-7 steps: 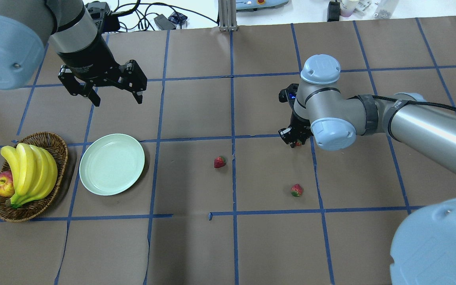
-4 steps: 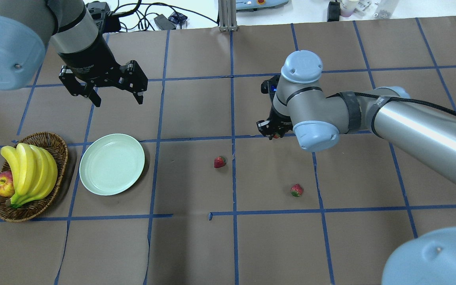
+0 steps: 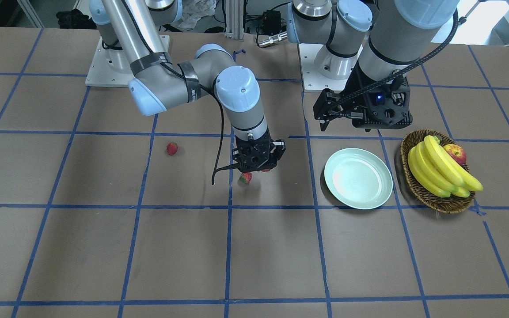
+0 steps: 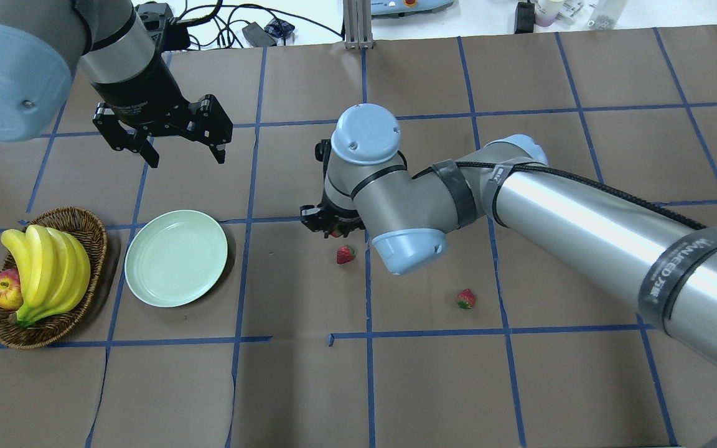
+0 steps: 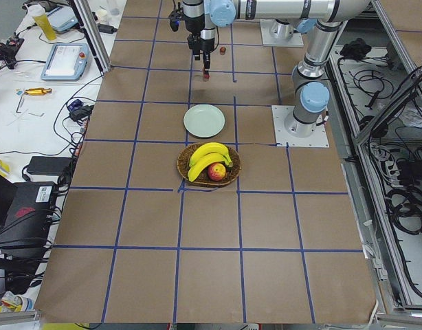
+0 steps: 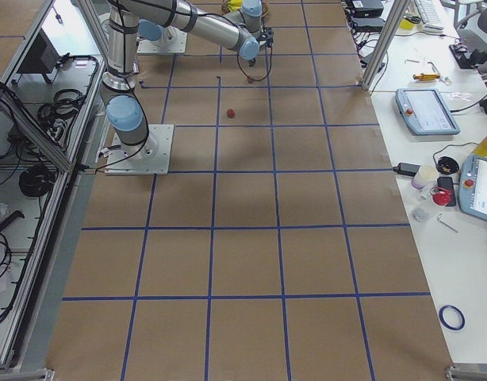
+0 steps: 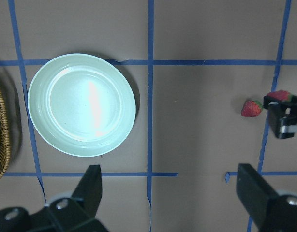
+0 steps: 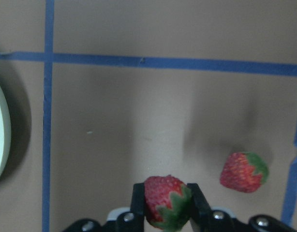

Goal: Collect all strawberries into plate
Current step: 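Grasp a second strawberry with the right gripper, then set the second strawberry beside the first with the right gripper, then grasp the last strawberry with the right gripper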

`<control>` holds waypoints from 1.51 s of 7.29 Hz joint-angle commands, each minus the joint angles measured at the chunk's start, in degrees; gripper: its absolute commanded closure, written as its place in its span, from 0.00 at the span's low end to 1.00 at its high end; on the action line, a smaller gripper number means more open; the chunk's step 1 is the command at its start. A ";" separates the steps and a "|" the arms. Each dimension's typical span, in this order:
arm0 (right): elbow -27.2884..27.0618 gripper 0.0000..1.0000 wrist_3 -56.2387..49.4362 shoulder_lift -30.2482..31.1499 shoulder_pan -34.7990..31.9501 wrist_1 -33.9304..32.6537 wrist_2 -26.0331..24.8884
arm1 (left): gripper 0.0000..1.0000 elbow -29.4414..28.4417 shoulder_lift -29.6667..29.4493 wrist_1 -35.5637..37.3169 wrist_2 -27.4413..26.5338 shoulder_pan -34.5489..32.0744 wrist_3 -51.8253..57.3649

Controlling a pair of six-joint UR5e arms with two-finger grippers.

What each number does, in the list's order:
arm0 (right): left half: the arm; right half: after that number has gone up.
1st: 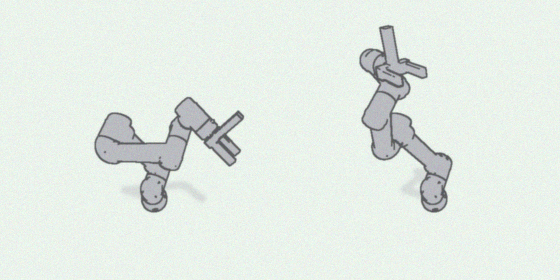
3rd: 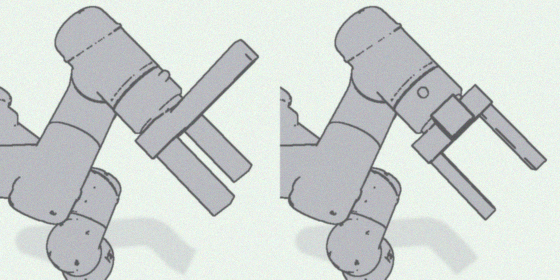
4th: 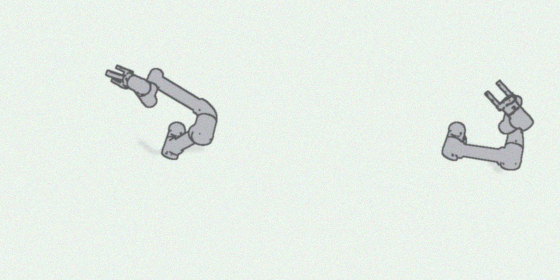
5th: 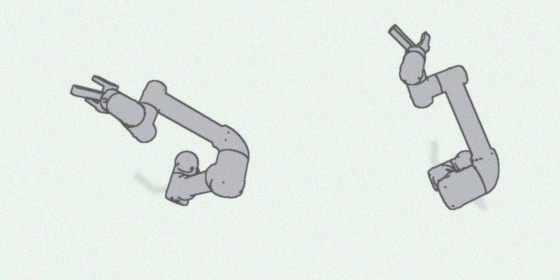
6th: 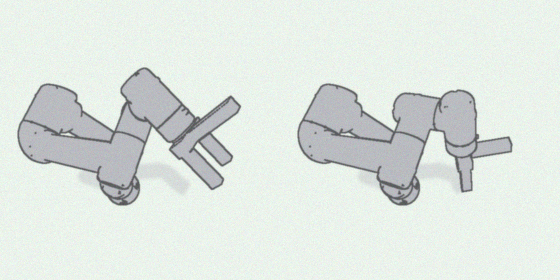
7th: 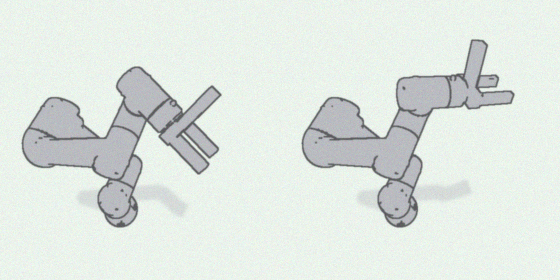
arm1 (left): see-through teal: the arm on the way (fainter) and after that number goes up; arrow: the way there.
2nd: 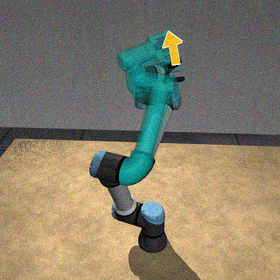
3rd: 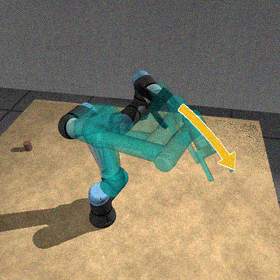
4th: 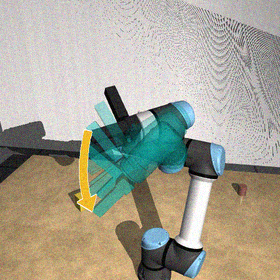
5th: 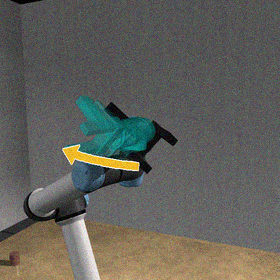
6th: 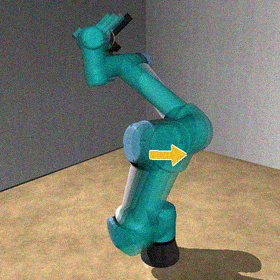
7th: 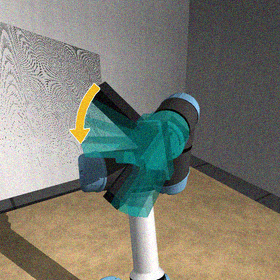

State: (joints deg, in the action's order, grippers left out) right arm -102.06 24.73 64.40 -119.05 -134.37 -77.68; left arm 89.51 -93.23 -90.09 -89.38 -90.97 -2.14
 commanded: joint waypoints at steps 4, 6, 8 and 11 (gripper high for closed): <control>1.68 0.00 0.85 0.94 -0.58 2.86 -2.83 | 0.00 0.05 0.07 0.00 0.00 0.09 0.03; 0.39 0.00 -4.82 6.51 5.37 15.84 -3.61 | 0.00 0.05 0.07 0.00 0.00 0.09 0.03; -9.24 0.00 -18.59 9.23 12.84 17.57 -5.90 | 0.00 -0.04 -0.02 0.00 0.00 0.18 0.03; -18.60 0.00 -26.66 11.80 19.63 17.22 -7.74 | 0.00 1.09 0.06 0.44 0.00 0.00 0.03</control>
State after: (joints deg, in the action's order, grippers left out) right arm -117.43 -0.43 75.83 -101.85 -116.83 -85.03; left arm 89.91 -93.30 -89.91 -89.39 -90.87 -2.15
